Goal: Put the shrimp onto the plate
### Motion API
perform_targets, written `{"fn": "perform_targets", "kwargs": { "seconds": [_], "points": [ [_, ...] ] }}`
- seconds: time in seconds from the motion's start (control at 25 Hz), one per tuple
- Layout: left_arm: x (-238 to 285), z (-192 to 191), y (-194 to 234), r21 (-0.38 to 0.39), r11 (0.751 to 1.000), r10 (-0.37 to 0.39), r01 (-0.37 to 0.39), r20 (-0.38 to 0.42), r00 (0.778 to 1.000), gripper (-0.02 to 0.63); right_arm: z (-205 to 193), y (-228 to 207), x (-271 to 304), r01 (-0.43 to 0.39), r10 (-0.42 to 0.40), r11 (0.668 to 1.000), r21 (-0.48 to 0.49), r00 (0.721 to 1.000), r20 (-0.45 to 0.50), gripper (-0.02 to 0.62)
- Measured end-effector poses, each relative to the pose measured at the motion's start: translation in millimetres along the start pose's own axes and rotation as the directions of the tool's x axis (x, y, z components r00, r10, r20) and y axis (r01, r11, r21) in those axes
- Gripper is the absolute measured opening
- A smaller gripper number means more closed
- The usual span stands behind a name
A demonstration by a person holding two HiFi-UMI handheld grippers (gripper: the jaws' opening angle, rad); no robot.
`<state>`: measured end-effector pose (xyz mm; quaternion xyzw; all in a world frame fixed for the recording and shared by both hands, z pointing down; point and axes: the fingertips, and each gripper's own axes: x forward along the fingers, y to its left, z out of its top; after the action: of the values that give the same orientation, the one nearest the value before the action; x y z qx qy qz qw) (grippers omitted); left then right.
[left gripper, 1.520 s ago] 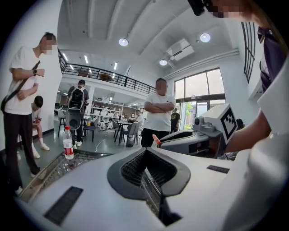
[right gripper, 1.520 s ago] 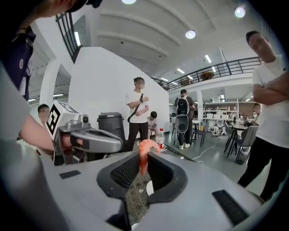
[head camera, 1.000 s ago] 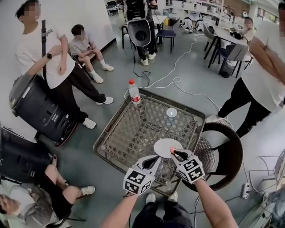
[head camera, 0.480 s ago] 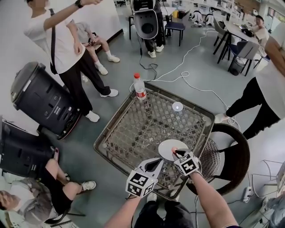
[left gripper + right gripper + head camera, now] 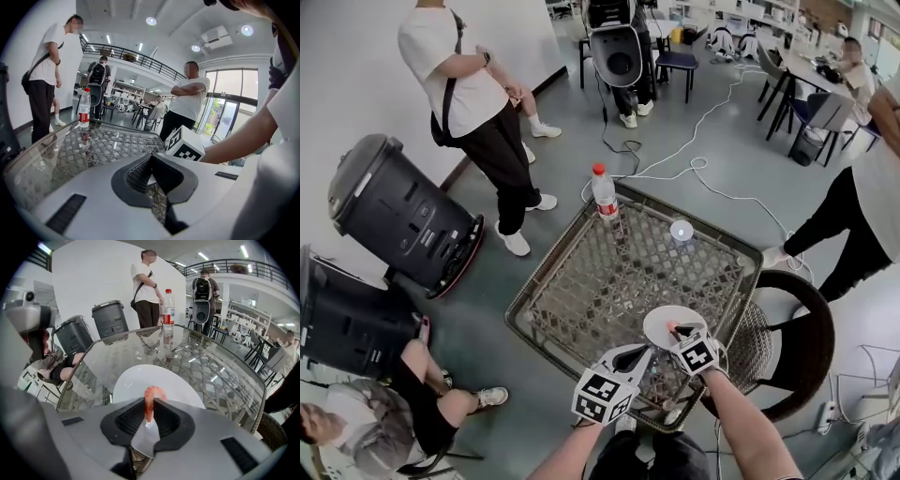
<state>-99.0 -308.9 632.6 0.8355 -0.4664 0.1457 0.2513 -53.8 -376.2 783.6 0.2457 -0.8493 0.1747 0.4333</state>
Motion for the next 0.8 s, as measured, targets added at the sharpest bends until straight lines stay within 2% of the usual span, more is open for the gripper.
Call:
{"fn": "perform_targets", "kwargs": {
  "seconds": [0.24, 0.48, 0.68, 0.8],
  "points": [
    [-2.9, 1.8, 1.9, 0.000, 1.000, -0.007, 0.007, -0.002, 1.000, 0.008, 1.0, 3.8, -5.4, -0.036, 0.036, 0.998, 0.053, 0.999, -0.001, 0.077],
    [-11.2, 26.5, -1.9, 0.010, 0.999, -0.039, 0.039, 0.034, 0.999, 0.008, 37.2, 3.8, -59.4, -0.024, 0.006, 0.994, 0.107, 0.986, 0.164, 0.083],
    [-19.6, 62.3, -22.6, 0.042, 0.996, -0.088, 0.085, 0.087, 0.992, 0.008, 74.3, 13.2, -137.1, -0.065, 0.012, 0.989, 0.134, 0.930, 0.366, 0.074],
    [-27.7, 81.7, -40.4, 0.065, 0.992, -0.113, 0.106, 0.117, 0.987, 0.008, 88.4, 20.1, -185.3, -0.071, 0.009, 0.991, 0.116, 0.886, 0.463, 0.006]
  ]
}}
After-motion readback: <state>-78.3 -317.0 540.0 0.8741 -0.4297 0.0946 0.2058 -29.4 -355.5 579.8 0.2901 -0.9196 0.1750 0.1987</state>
